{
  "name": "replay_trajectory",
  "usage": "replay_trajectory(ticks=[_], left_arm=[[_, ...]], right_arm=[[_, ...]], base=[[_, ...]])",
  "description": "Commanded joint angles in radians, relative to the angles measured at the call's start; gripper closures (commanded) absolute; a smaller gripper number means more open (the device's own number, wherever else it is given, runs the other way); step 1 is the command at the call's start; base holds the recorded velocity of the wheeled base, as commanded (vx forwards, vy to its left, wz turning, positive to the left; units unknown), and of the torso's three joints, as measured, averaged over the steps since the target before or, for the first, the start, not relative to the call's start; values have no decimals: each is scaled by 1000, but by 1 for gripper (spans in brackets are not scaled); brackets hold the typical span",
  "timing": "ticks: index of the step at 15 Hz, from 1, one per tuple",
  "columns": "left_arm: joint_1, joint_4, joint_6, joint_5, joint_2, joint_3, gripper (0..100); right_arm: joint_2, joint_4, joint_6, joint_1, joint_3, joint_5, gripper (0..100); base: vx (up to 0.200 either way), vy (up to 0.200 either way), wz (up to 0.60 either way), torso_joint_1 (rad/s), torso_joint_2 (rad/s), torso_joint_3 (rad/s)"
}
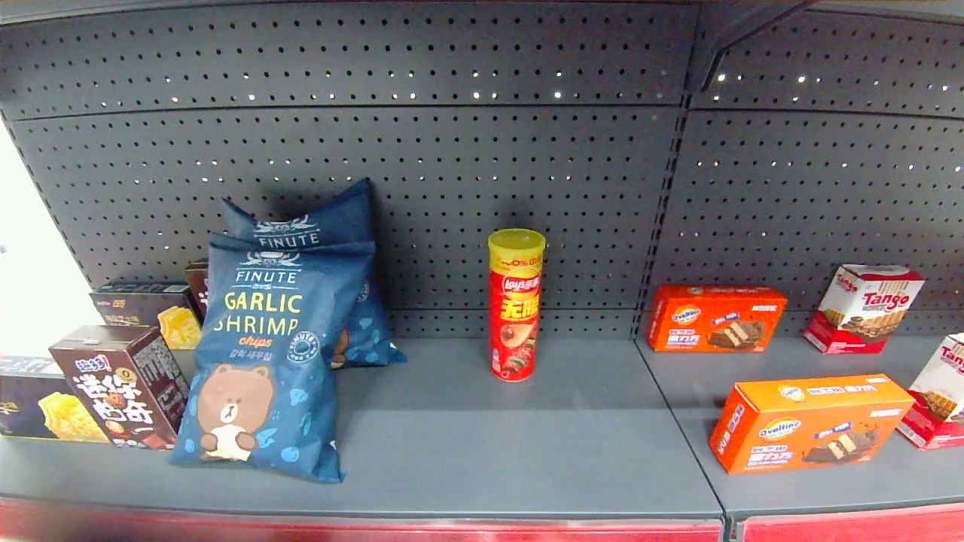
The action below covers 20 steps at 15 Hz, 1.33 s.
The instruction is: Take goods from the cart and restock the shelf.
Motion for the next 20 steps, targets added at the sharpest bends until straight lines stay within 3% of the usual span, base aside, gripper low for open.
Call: replay_trajectory(ticks=[1, 13, 20], left_arm=[[0, 0, 0, 0, 0, 0, 0], [0, 0, 0, 0, 0, 0, 0], [0, 0, 0, 0, 0, 0, 0]], right_arm=[[0, 0, 0, 0, 0, 0, 0], [0, 0, -5, 0, 0, 0, 0], [0, 0, -3, 0, 0, 0, 0]], base=[[0, 0, 0, 0, 0, 0], [0, 0, 0, 0, 0, 0], [0, 0, 600, 2, 2, 4]])
